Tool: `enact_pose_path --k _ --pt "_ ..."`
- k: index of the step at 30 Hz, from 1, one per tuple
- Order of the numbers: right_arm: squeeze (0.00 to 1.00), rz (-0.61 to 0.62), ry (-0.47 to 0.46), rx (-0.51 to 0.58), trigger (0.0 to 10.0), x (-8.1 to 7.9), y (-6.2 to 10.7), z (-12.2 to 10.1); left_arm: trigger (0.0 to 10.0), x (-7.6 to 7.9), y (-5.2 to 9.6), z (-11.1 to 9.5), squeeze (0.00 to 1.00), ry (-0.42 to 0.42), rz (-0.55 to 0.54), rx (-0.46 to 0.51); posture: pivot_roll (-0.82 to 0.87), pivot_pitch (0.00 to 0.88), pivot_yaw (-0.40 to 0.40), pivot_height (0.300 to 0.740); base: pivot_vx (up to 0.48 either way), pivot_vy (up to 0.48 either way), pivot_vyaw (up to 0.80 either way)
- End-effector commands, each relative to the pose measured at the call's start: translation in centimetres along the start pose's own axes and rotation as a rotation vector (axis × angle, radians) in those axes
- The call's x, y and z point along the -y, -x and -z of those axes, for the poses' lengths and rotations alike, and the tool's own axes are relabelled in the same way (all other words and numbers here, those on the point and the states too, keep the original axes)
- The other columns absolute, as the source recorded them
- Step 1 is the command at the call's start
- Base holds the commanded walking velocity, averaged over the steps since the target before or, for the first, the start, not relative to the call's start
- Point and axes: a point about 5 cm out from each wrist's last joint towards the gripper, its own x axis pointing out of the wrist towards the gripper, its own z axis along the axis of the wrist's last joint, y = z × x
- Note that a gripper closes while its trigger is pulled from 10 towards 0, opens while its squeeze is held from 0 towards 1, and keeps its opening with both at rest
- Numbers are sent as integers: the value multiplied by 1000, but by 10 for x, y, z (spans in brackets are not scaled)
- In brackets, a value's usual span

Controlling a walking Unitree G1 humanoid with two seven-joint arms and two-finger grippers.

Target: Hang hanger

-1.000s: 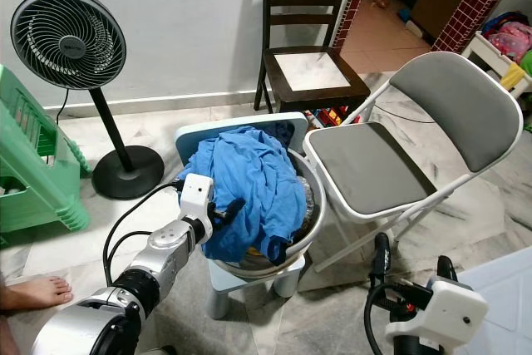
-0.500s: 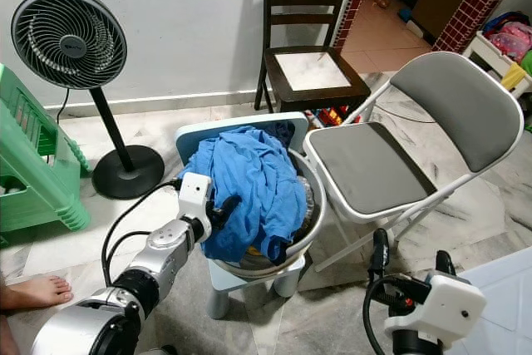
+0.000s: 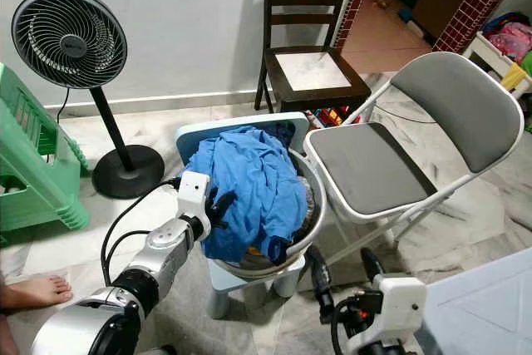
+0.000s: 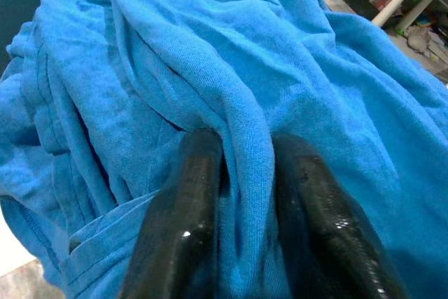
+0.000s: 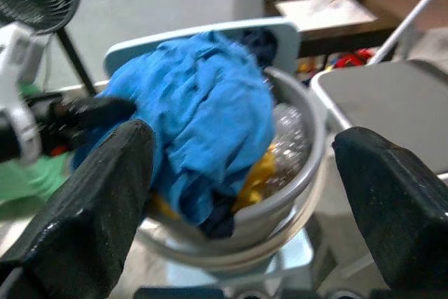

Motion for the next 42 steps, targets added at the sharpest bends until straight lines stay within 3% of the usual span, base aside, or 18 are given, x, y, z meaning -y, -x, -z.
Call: enact_pose_path --k 1,19,23,25,26,27,28,30,31,32,36,39,42 --pt "0 -16 16 -13 10000 1 3 -1 0 4 -2 -2 0 -3 15 2 -98 134 -149 740 0 0 0" --pt "0 -11 43 -18 10000 7 -8 2 0 -2 0 -17 0 -22 23 131 -44 131 -136 740 0 0 0" --pt "0 -2 46 -12 10000 6 -11 4 0 2 1 -28 0 -29 66 213 -38 129 -133 740 0 0 0" --pt "0 10 49 -6 10000 7 -12 4 0 7 1 -39 0 -54 106 277 -34 127 -131 740 0 0 0" --pt "0 23 55 2 10000 9 -13 3 0 9 1 -52 0 -70 126 344 -32 125 -129 740 0 0 0" --pt "0 43 64 14 10000 11 -14 2 0 15 3 -78 0 -119 155 474 -26 122 -126 740 0 0 0" --pt "0 43 64 14 10000 11 -14 2 0 15 3 -78 0 -119 155 474 -26 122 -126 740 0 0 0" --pt "0 78 67 30 10000 16 -18 2 0 23 8 -114 0 -186 200 632 -5 115 -122 740 0 0 0" --pt "0 78 67 30 10000 16 -18 2 0 23 8 -114 0 -186 200 632 -5 115 -122 740 0 0 0" --pt "0 90 63 37 10000 18 -21 2 0 29 12 -132 0 -207 231 710 6 110 -119 740 0 0 0" --pt "0 98 71 47 10000 19 -29 3 0 42 21 -156 0 -266 302 821 26 101 -111 740 0 0 0" --pt "0 114 76 66 10000 20 -34 2 0 62 38 -183 0 -369 400 970 42 95 -106 740 0 0 0" --pt "0 134 78 81 10000 21 -38 2 0 69 45 -200 0 -355 430 1028 54 92 -102 740 0 0 0"
